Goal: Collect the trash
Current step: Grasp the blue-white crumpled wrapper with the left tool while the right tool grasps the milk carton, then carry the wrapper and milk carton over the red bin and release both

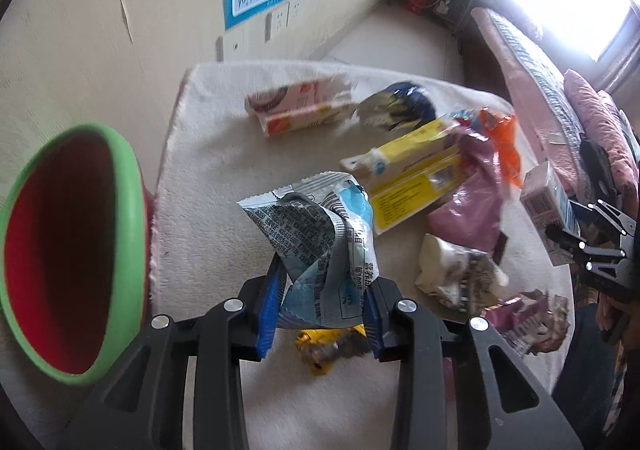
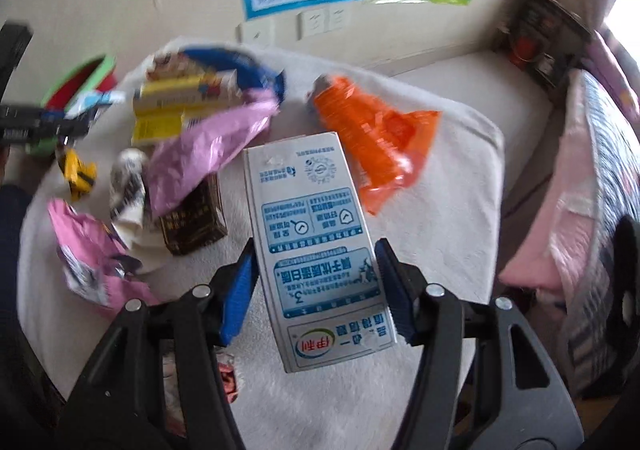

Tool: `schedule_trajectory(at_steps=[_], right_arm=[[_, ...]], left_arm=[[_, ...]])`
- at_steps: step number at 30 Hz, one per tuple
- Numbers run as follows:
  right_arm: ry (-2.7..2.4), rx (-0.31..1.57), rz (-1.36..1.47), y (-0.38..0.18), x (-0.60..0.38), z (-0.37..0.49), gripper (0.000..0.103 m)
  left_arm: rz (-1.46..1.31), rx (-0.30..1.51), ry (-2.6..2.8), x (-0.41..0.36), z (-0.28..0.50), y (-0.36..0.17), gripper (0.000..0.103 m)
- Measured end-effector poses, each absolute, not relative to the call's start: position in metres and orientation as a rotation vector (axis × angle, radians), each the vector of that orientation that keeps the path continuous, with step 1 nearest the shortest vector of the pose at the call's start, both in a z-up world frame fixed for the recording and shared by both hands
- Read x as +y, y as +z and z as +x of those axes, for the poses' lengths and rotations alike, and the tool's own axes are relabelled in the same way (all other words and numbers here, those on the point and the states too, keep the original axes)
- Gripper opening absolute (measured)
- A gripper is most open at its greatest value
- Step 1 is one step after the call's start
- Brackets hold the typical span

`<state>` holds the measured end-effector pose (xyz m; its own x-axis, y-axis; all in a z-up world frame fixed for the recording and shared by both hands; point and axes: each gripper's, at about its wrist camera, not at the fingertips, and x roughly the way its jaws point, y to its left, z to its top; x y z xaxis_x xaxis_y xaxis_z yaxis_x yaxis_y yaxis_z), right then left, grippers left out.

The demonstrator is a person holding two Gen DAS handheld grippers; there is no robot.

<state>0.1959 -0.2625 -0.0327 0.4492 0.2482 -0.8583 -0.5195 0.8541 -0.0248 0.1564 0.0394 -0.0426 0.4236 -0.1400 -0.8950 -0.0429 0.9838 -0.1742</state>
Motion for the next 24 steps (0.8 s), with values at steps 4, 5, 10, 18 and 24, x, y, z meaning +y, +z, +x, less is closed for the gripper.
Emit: schedule_trajectory(at_steps=[4, 5, 10, 18, 24], right_arm=[[0.407, 0.960, -0.246, -0.013, -0.272, 0.190, 0.057], [0.384, 0.954, -0.226, -0.009, -0.275, 0.189, 0.057], [0.320, 0.945, -0.149, 0.003, -0.283, 0.182, 0.057], [0.268, 0.902, -0.095, 0.028, -0.277, 0.162, 0.057], [0.286, 0.868, -0.103, 0.045, -0.247, 0.153, 0.057]], left_arm=[[-0.169, 1.102, -0.068, 0.035, 0.146, -0.025, 0.033], [-0.170, 1.096, -0.069, 0.034, 0.145, -0.022, 0.033], [-0.177, 1.054, -0.073, 0.030, 0.127, -0.005, 0.033], [-0.169, 0.991, -0.076, 0.028, 0.105, 0.016, 0.033], [-0.182, 0.967, -0.074, 0.034, 0.094, 0.021, 0.033]])
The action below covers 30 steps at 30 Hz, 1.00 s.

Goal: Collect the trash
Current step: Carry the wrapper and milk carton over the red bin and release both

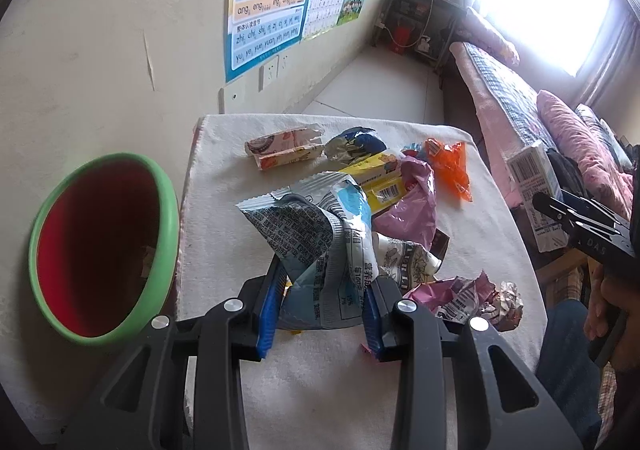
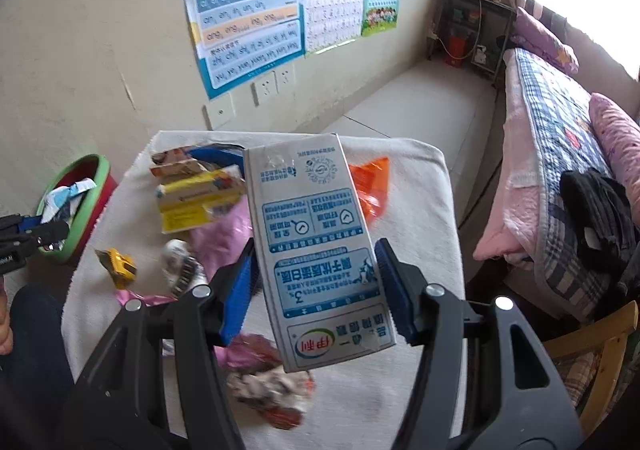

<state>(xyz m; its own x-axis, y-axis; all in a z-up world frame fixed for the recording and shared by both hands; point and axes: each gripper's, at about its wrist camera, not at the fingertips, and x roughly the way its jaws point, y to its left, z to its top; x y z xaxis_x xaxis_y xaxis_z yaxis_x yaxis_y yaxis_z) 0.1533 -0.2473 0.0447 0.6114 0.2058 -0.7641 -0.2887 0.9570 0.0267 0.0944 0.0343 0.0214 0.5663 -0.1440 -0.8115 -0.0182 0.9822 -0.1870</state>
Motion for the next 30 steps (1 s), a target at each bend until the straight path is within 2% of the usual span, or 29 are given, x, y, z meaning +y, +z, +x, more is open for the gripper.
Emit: schedule_trajectory(at_steps=[18, 30], right_arm=[[0.388, 0.820, -0.155, 0.067, -0.156, 0.153, 0.057], [0.557, 0.813, -0.195, 0.068, -0.060, 0.155, 0.057]], left_arm=[[-0.233, 0.900, 0.001, 0.097, 0.086, 0.041, 0.033], [-0.293, 0.888, 0.116, 0.166, 0.071, 0.038, 0.033]])
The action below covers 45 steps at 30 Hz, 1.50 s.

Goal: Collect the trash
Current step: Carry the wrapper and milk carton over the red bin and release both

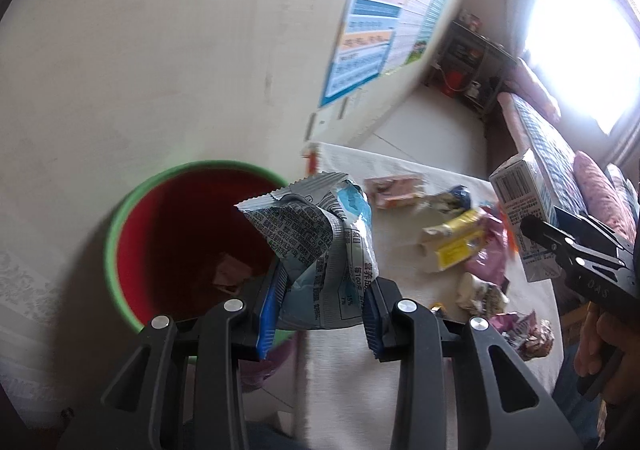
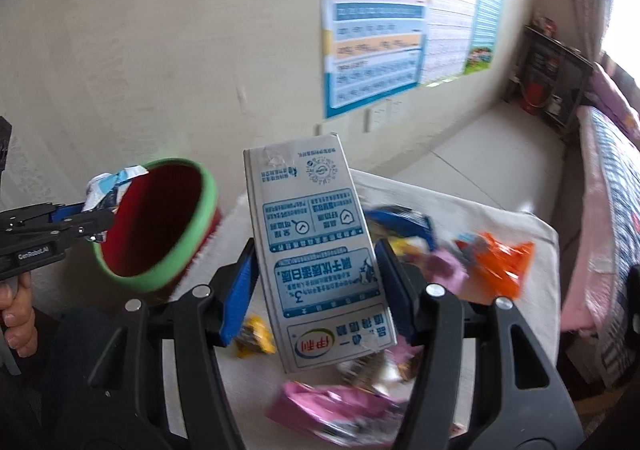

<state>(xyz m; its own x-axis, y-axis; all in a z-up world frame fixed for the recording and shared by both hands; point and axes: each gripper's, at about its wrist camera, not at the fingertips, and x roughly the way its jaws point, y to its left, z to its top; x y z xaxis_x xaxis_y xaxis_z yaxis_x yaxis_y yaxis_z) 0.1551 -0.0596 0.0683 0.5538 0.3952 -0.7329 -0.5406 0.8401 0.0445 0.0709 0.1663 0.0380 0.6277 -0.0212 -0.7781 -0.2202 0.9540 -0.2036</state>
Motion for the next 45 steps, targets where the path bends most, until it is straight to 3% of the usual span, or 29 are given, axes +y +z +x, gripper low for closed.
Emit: schedule_trajectory(at_steps=[15, 33, 34, 35, 36, 45], right_arm=[[0.770, 0.812, -0.256, 0.063, 0.077, 0.149, 0.057], [0.844, 0.860, -0.341, 0.032, 0.154, 0.157, 0.058], [0.846, 0.865, -0.349, 0.030, 0.157, 0.157, 0.059], [0.834, 0.859, -0.360, 0.030, 0.159, 0.157, 0.067], [0.824, 0.849, -0.370, 0.029, 0.160, 0.156, 0.079], [0.799, 0.862, -0.392, 0.023, 0.146, 0.152, 0.092]], left_arm=[[-0.374, 0.877, 0.245, 0.250, 0.045, 0.030, 0.034], [-0.473, 0.850, 0.243, 0.295, 0.045, 0.004, 0.036], [-0.475, 0.848, 0.244, 0.297, 0.044, 0.005, 0.050], [-0.477, 0.844, 0.247, 0.298, 0.041, 0.005, 0.062], [-0.479, 0.837, 0.260, 0.300, 0.040, 0.005, 0.081], [-0.524, 0.803, 0.311, 0.307, 0.025, 0.004, 0.095]])
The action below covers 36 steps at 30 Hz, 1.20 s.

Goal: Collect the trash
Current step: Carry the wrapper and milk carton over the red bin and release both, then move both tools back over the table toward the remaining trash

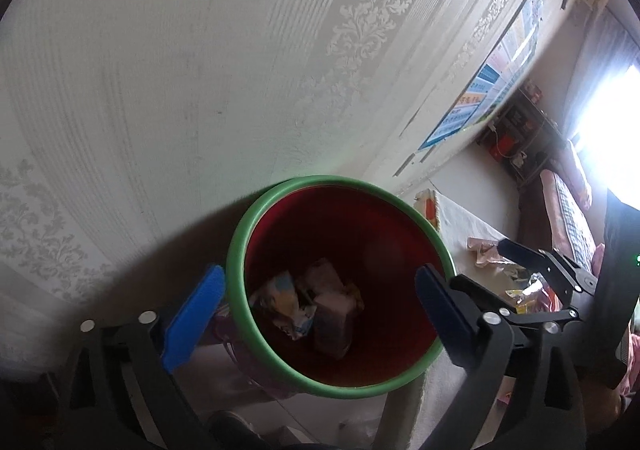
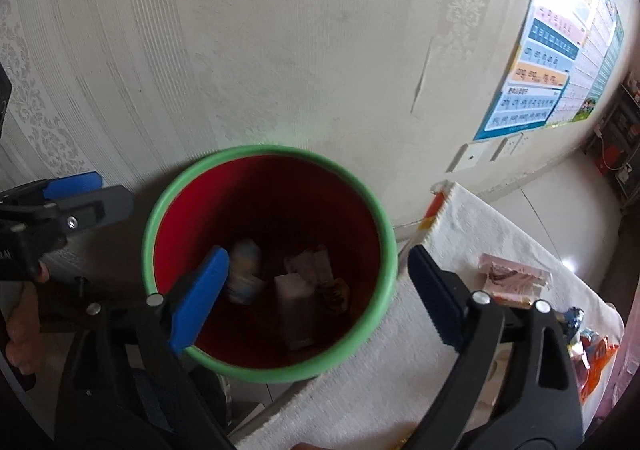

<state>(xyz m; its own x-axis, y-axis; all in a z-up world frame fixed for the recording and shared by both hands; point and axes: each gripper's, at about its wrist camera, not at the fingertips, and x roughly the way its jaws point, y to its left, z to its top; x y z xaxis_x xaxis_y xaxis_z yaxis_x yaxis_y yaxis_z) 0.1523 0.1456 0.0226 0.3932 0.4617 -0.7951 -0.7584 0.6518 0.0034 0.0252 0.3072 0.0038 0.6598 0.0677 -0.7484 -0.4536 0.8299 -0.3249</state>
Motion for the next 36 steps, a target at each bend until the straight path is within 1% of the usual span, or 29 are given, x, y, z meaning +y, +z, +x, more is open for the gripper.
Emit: schedule_trajectory(at_steps=[5, 11, 22, 36], right_arm=[[0.773, 0.855, -0.356, 0.032, 0.120, 0.145, 0.098], [0.723, 0.857, -0.312, 0.040, 0.071, 0.136, 0.098], [0.569, 0.867, -0.219, 0.050, -0.050, 0.124, 0.098], [0.410, 0.839, -0.157, 0.059, -0.171, 0.134, 0.098]], left_arm=[[-0.503, 0.801, 0.326, 0.291, 0.022, 0.011, 0.095], [-0.449, 0.821, 0.271, 0.249, 0.025, 0.016, 0.095], [-0.362, 0.856, 0.128, 0.150, 0.042, 0.026, 0.095], [-0.239, 0.901, -0.042, 0.050, 0.071, 0.034, 0.095]])
